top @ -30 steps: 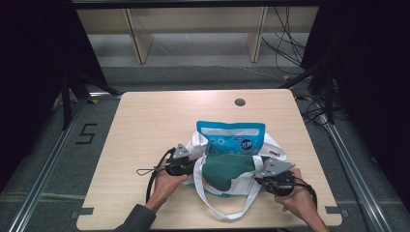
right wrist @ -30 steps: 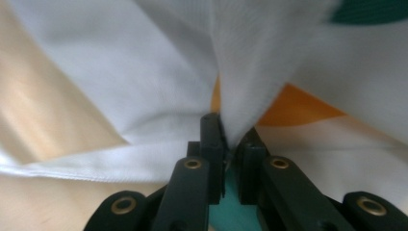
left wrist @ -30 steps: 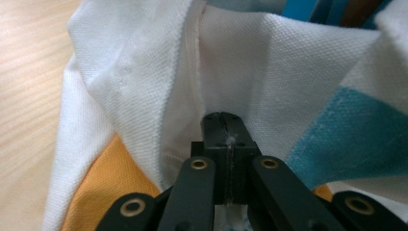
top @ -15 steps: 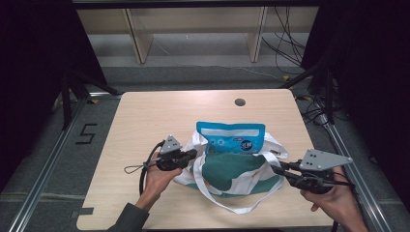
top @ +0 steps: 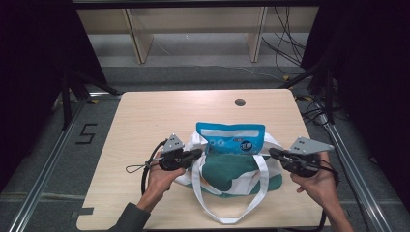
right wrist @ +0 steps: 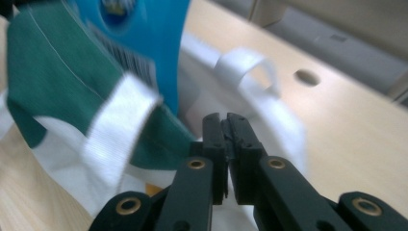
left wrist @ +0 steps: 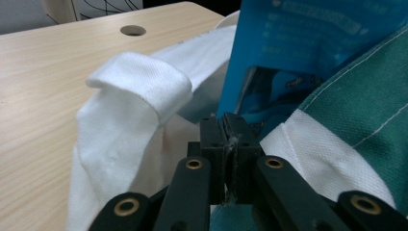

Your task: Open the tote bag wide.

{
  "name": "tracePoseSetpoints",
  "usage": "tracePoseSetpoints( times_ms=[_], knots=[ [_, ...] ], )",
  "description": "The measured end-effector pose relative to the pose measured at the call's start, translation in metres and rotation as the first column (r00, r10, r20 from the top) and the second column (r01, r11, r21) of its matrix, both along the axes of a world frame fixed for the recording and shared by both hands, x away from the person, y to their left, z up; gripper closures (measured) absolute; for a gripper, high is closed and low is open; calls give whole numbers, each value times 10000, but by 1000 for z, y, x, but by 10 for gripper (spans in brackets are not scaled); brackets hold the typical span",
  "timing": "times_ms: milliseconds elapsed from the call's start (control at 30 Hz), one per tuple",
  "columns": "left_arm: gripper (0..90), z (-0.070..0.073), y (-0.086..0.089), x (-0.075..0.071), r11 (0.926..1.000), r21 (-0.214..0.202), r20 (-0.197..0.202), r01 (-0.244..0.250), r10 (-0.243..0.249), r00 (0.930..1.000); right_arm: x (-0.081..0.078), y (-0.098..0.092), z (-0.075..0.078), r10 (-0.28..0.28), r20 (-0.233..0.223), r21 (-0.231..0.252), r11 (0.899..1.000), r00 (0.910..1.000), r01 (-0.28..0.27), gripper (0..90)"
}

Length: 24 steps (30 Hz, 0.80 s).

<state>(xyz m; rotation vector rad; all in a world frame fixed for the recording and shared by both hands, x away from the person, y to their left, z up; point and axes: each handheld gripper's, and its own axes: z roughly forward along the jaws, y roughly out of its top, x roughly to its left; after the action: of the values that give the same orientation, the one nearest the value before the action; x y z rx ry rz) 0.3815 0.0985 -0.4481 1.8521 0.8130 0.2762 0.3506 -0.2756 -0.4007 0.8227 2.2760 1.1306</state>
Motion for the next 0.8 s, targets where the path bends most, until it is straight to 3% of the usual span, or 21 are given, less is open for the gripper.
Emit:
tracePoseSetpoints(
  times_ms=[133, 200, 233, 267, 333, 367, 400, 433, 467, 500, 533, 567, 600, 633, 700, 733, 767, 800],
  knots=[
    [875, -12, -7, -4, 9999, 104, -314, 95, -92, 9995, 2, 7, -20, 231, -650, -215, 9995, 9976, -245, 900],
    [887, -22, -13, -6, 9989, 393, -350, 271, -258, 9991, 1, 15, -31, 507, -911, -883, 9944, 9946, -588, 900],
    [892, -28, -18, -7, 9973, 675, -293, 271, -251, 9993, 1, 24, -45, 609, -1210, -1344, 9879, 9908, -772, 900],
    [894, -31, -19, -7, 9960, 797, -283, 417, -395, 9988, 0, 28, -53, 440, -1474, -1756, 9820, 9881, -699, 900],
    [894, -38, -19, -7, 9908, 1252, -424, 510, -460, 9980, 4, 32, -69, 448, -1929, -2087, 9742, 9802, -856, 900],
    [894, -38, -19, -7, 9908, 1252, -424, 510, -460, 9980, 4, 32, -69, 448, -1929, -2087, 9742, 9802, -856, 900],
    [894, -48, -18, -7, 9728, 2243, -157, 575, -554, 9983, 6, 36, -88, 244, -2080, -2344, 9693, 9778, -740, 900],
    [894, -48, -18, -7, 9728, 2243, -157, 575, -554, 9983, 6, 36, -88, 244, -2080, -2344, 9693, 9778, -740, 900],
    [894, -59, -17, -5, 9545, 2947, -296, 467, -397, 9988, 7, 38, -95, 171, -2380, -2334, 9696, 9711, -742, 900],
    [894, -65, -15, -3, 9323, 3603, -149, 327, -293, 9995, 8, 38, -95, 190, -2394, -2305, 9701, 9707, -758, 900],
    [894, -71, -12, -1, 9482, 3171, -145, 196, -158, 9998, 9, 37, -95, 239, -2414, -2237, 9714, 9701, -796, 900],
    [894, -71, -12, -1, 9482, 3171, -145, 196, -158, 9998, 9, 37, -95, 239, -2414, -2237, 9714, 9701, -796, 900],
    [894, -71, -8, 1, 9599, 2802, -495, 102, 38, 9988, 10, 35, -96, 227, -2450, -2080, 9752, 9693, -755, 900],
    [894, -70, -7, 2, 9586, 2846, -570, 141, 22, 9984, 11, 34, -97, 274, -2428, -1940, 9780, 9697, -762, 900],
    [874, -65, -8, 0, 9474, 3197, -495, 143, 16, 9988, 11, 34, -95, 206, -2589, -1956, 9779, 9657, -734, 900],
    [854, -54, -7, -2, 9428, 3332, -339, 110, 3, 9994, 11, 34, -93, 188, -2445, -1938, 9787, 9695, -679, 893],
    [834, -54, -7, -2, 9428, 3332, -339, 110, 3, 9994, 11, 34, -93, 188, -2445, -1938, 9787, 9695, -679, 893],
    [820, -39, -2, -3, 9617, 2741, -98, 17, 10, 10000, 9, 30, -80, 347, -1964, -1722, 9826, 9799, -693, 857]
  ],
)
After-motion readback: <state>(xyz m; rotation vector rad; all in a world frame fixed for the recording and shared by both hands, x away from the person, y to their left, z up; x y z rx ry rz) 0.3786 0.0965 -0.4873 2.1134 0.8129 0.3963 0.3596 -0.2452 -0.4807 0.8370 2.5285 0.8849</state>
